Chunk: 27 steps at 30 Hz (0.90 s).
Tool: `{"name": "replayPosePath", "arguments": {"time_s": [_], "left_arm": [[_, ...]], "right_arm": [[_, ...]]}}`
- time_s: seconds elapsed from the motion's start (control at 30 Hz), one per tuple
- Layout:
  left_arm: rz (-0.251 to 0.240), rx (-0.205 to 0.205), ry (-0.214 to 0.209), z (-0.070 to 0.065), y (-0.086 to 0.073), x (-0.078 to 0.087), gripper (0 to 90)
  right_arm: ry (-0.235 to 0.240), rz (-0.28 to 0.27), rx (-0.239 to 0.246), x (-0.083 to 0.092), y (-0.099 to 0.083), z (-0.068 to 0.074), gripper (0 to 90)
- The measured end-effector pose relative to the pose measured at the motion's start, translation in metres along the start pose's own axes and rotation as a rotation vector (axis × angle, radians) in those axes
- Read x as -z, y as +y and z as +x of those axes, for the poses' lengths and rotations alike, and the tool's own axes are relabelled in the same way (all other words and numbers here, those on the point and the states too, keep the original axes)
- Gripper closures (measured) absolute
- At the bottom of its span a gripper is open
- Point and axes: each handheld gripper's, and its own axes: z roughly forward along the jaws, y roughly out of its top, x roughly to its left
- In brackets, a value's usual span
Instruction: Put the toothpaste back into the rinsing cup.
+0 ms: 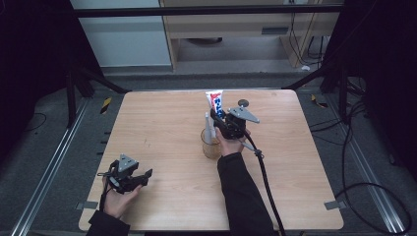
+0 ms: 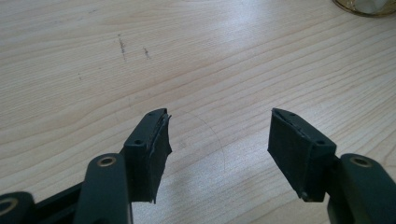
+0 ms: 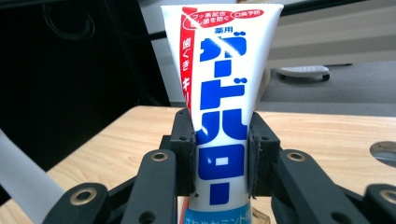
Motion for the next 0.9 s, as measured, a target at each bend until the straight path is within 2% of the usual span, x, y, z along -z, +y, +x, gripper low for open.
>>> {"name": "replayPosePath", "arguments": {"time_s": [0.3, 0.57, 0.9], "left_arm": [[0.002, -0.001, 0.000, 0.000, 0.000, 0.000, 37.4], [0.000, -0.001, 0.000, 0.000, 0.000, 0.000, 37.4], [0.001, -0.001, 0.001, -0.001, 0.000, 0.000, 37.3]], "right_arm": [[0.008, 0.055, -0.003, -0.005, -0.010, -0.002, 68.4], [0.027, 0.079, -0.003, -0.007, -0.013, -0.001, 67.4], [0.049, 0.147, 0.034, -0.005, -0.014, -0.002, 65.9]]}}
